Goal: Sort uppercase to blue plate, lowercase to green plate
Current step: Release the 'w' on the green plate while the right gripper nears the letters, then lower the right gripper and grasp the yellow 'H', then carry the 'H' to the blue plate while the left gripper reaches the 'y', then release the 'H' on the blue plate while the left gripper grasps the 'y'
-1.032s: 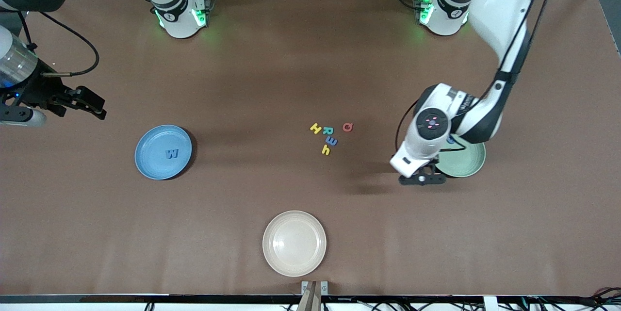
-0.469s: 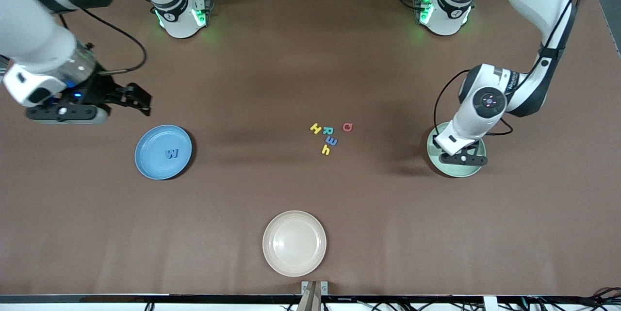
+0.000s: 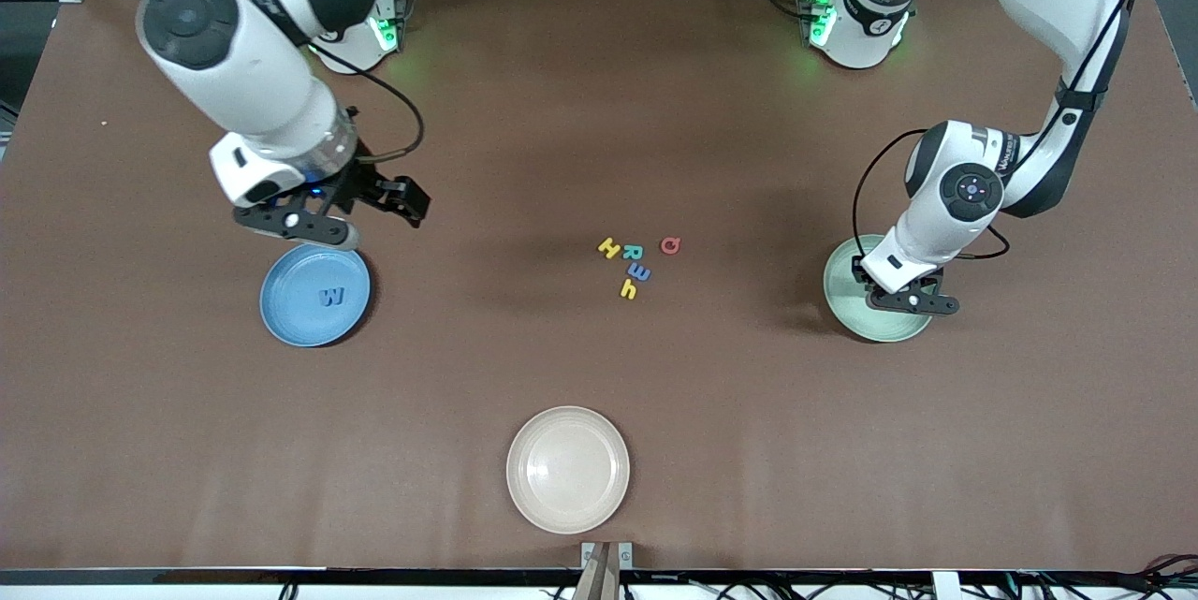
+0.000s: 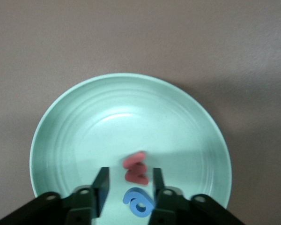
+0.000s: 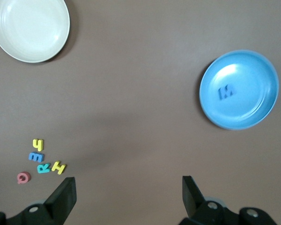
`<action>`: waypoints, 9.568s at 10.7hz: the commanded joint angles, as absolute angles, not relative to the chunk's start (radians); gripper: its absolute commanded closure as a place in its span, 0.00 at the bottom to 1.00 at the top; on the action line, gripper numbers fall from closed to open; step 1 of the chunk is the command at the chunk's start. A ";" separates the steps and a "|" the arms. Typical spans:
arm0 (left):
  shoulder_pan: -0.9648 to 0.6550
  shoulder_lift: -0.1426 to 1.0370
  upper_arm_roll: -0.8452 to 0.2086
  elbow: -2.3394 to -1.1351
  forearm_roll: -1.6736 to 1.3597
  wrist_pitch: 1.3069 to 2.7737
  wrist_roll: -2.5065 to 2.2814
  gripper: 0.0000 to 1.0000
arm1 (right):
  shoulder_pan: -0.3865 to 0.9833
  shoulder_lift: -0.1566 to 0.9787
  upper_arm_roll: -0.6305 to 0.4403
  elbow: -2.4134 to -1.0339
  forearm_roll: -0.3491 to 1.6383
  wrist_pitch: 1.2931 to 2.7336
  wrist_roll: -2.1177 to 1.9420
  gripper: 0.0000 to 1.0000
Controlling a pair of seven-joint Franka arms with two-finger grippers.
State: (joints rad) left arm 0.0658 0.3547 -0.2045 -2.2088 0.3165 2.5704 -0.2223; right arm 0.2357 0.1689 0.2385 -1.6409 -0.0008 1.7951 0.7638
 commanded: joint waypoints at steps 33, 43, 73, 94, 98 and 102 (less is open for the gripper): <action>-0.095 0.459 -0.341 -2.014 0.394 2.554 -0.747 0.16 | 0.603 0.799 0.239 -1.534 -0.172 2.349 1.577 0.39; -0.107 0.486 -0.341 -1.968 0.394 2.536 -0.749 0.17 | 0.607 0.810 0.241 -1.536 -0.170 2.349 1.624 0.42; -0.210 0.503 -0.344 -1.879 0.420 2.473 -0.801 0.18 | 0.407 0.535 0.285 -1.665 -0.123 2.192 1.333 1.00; -0.451 0.791 -0.342 -1.628 0.561 2.517 -0.693 0.17 | -0.022 0.310 0.002 -1.921 -0.032 2.082 0.209 0.00; -0.471 0.805 -0.342 -1.618 0.548 2.517 -0.701 0.24 | 0.021 0.201 0.008 -1.884 -0.031 2.040 0.207 0.00; -0.476 0.818 -0.339 -1.615 0.560 2.517 -0.715 0.28 | 0.054 0.152 0.009 -1.843 -0.029 2.007 0.212 0.00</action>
